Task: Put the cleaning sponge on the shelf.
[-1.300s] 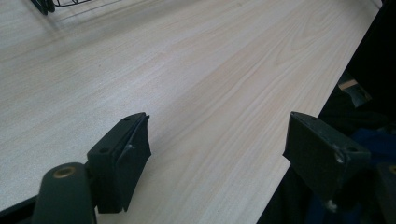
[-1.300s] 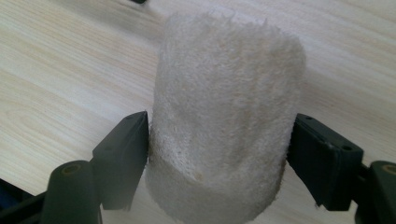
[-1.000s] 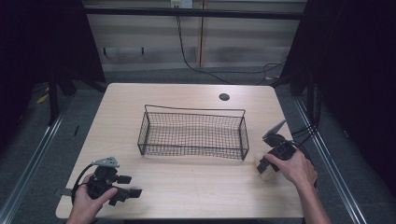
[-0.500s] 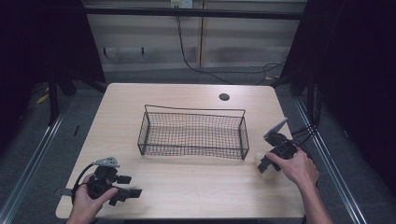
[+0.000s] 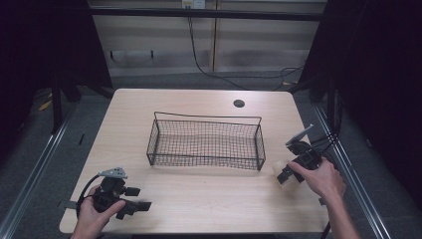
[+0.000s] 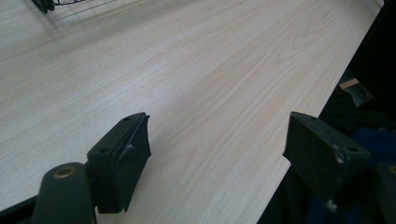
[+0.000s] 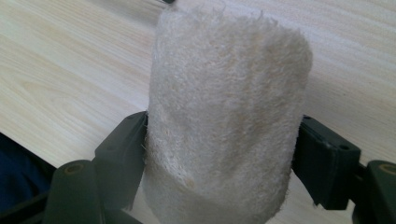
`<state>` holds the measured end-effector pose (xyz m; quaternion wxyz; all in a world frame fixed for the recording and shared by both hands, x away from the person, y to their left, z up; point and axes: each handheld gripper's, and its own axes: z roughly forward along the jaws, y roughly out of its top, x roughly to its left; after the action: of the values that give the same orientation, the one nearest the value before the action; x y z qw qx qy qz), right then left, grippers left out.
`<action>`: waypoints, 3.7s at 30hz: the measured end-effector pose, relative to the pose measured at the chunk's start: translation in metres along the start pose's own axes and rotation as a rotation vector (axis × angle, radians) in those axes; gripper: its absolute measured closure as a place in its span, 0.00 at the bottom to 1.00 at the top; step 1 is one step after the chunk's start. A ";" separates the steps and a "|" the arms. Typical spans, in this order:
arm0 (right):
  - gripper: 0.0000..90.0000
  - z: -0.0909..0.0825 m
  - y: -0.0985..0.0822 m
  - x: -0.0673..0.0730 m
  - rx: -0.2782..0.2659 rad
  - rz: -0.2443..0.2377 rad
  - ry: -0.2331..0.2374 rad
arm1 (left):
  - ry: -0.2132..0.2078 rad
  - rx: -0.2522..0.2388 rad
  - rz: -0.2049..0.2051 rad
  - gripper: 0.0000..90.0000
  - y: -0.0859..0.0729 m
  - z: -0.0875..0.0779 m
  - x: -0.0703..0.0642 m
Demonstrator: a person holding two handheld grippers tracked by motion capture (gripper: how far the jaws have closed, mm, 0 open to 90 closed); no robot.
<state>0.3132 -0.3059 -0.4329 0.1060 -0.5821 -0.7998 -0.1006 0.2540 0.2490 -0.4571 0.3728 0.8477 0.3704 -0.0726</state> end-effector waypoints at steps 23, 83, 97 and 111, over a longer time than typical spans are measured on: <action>0.28 -0.027 -0.010 0.000 -0.079 -0.027 0.077 | -0.001 0.001 0.000 0.24 0.000 0.000 -0.001; 0.28 -0.103 0.036 0.060 -0.194 -0.151 0.098 | -0.001 -0.001 0.002 0.24 0.000 0.000 0.000; 0.28 -0.102 0.072 0.082 -0.178 -0.150 0.073 | -0.008 -0.001 0.002 0.24 0.000 -0.001 0.000; 0.28 -0.085 0.102 0.096 -0.150 -0.104 0.064 | -0.004 -0.003 0.007 0.24 0.000 -0.001 0.000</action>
<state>0.3863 -0.2118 -0.3198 0.0821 -0.5425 -0.8155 -0.1841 0.2542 0.2495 -0.4563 0.3748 0.8483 0.3670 -0.0724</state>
